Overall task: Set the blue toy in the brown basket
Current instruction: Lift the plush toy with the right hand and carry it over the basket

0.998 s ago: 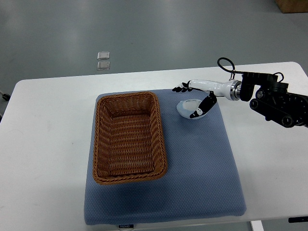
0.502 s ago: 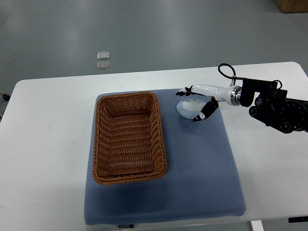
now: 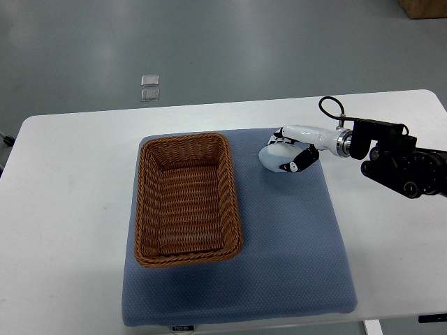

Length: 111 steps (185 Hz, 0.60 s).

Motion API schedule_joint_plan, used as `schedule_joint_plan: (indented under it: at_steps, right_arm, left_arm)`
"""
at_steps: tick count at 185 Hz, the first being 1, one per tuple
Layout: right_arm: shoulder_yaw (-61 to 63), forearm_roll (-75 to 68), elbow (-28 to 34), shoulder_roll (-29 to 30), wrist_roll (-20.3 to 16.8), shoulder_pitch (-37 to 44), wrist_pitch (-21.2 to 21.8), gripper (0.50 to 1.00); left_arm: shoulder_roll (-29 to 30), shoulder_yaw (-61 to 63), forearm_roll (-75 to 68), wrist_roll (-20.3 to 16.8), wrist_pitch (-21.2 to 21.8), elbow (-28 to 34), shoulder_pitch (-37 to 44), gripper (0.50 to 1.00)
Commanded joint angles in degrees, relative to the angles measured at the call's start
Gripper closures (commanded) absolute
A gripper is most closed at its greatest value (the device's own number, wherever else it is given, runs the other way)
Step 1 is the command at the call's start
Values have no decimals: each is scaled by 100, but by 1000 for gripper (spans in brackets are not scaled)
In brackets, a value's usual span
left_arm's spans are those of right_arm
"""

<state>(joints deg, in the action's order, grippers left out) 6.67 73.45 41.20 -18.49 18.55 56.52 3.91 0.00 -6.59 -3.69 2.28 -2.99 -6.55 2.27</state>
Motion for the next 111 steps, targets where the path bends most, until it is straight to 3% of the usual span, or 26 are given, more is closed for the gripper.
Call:
schedule_joint_plan:
  at_steps: [1, 71, 111]
  right_arm:
    - [18, -6, 11, -14, 193, 26, -40, 1000]
    - [335, -120, 98, -111, 755, 307, -57, 1000]
    - [440, -120, 617, 65, 1063, 448, -347, 1000]
  left_arm:
    - [0, 0, 0, 0, 0, -4, 2, 500]
    - [0, 0, 0, 0, 0, -4, 2, 500]
    - [0, 0, 0, 0, 0, -4, 2, 500]
